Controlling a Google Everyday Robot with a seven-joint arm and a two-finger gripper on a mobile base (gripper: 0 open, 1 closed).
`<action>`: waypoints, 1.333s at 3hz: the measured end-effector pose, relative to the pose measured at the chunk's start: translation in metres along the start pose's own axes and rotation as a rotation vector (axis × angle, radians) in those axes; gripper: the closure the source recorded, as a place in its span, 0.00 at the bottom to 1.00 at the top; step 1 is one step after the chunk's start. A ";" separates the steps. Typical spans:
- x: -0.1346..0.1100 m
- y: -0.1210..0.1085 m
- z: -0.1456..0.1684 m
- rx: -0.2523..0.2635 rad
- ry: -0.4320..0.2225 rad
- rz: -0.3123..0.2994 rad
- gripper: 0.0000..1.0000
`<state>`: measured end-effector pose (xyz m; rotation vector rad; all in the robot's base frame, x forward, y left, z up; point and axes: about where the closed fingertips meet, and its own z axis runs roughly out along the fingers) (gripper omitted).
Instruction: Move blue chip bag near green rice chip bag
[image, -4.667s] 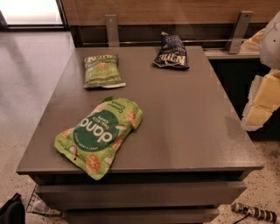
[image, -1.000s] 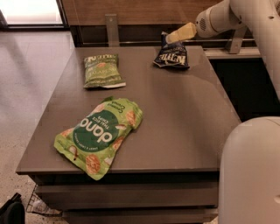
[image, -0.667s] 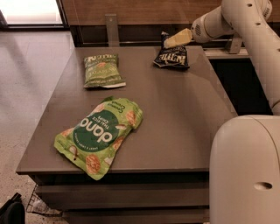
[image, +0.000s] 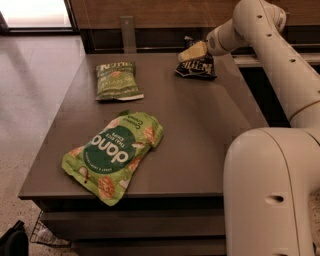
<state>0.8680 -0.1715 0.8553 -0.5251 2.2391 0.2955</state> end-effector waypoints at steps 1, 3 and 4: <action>0.007 0.006 0.017 -0.005 0.024 0.013 0.18; 0.014 0.012 0.034 -0.018 0.046 0.022 0.64; 0.012 0.013 0.032 -0.018 0.046 0.022 0.87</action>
Offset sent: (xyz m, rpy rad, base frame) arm 0.0107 0.0223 -0.0370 0.0071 0.0657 -0.0019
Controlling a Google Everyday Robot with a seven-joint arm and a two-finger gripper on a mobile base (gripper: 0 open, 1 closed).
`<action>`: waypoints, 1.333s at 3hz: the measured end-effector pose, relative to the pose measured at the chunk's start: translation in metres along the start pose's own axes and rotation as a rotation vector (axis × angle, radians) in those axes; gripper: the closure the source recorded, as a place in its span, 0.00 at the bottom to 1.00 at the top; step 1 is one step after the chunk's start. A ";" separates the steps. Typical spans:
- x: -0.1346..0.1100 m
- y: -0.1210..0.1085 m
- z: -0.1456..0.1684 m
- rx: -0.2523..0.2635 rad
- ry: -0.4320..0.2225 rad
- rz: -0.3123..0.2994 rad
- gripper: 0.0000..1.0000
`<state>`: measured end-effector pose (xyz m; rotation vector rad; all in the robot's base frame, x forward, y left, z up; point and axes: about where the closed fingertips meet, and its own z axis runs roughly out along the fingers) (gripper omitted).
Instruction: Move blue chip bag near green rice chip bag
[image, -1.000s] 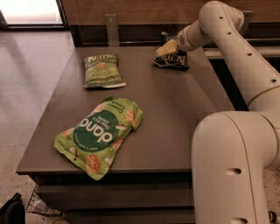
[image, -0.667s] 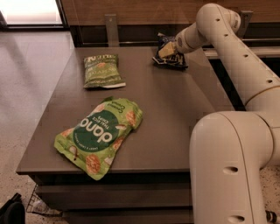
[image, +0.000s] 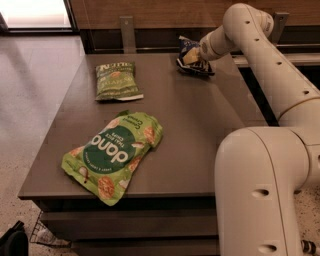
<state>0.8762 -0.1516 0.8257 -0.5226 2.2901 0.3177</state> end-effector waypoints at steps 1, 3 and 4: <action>-0.003 0.000 -0.003 0.000 0.000 0.000 1.00; -0.004 0.001 -0.004 0.000 0.000 0.000 1.00; -0.004 0.001 -0.004 0.000 0.000 0.000 1.00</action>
Offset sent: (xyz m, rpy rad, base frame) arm 0.0000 0.0000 0.0049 -0.0001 0.0000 0.0000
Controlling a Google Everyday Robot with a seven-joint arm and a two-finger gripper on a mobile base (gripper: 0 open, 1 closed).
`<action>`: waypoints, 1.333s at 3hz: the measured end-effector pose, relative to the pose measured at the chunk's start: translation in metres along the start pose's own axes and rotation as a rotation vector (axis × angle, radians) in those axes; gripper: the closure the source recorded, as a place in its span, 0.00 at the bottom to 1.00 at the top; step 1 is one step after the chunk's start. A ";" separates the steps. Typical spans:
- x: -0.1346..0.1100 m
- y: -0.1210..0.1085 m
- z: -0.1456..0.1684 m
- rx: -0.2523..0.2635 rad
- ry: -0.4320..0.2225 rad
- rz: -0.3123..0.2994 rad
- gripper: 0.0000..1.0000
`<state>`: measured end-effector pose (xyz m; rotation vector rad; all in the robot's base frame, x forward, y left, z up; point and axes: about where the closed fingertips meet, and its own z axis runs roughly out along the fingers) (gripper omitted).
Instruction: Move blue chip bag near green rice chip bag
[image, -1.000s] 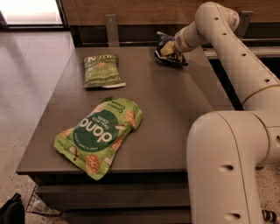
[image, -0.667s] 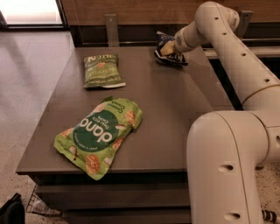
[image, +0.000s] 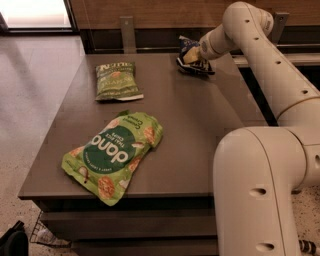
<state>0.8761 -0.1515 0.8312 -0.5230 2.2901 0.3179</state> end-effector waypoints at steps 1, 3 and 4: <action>0.000 0.000 0.000 0.000 0.000 0.000 1.00; -0.003 0.000 -0.009 -0.003 -0.009 -0.008 1.00; -0.019 0.007 -0.115 -0.041 -0.133 -0.111 1.00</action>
Offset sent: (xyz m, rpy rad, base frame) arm -0.1300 -0.0607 0.1558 0.0231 -0.1771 0.1982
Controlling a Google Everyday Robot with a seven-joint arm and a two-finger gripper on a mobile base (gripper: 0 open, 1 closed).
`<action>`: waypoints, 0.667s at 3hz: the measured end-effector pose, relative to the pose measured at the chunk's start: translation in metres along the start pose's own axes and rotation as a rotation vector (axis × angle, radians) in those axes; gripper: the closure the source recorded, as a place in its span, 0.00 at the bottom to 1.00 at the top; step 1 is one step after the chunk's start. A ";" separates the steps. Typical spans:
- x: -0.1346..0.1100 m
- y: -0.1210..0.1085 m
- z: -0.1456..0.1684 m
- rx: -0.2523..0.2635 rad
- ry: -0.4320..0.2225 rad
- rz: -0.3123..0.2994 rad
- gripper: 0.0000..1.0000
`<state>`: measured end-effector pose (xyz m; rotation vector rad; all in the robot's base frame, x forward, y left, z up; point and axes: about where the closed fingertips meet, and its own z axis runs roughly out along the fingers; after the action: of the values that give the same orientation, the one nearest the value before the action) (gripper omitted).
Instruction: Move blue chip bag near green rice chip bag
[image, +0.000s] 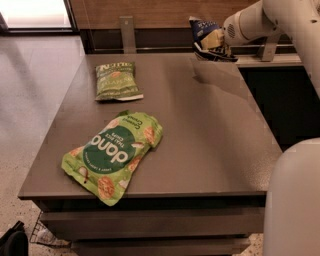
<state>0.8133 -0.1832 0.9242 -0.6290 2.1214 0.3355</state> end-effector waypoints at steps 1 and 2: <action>-0.013 0.014 -0.076 -0.024 -0.099 -0.062 1.00; -0.012 0.020 -0.121 -0.018 -0.134 -0.094 1.00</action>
Offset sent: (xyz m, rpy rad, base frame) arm -0.1149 -0.0434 0.1030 0.0273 -0.1928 0.0869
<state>0.7266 -0.2169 1.0045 -0.6955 1.9564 0.3351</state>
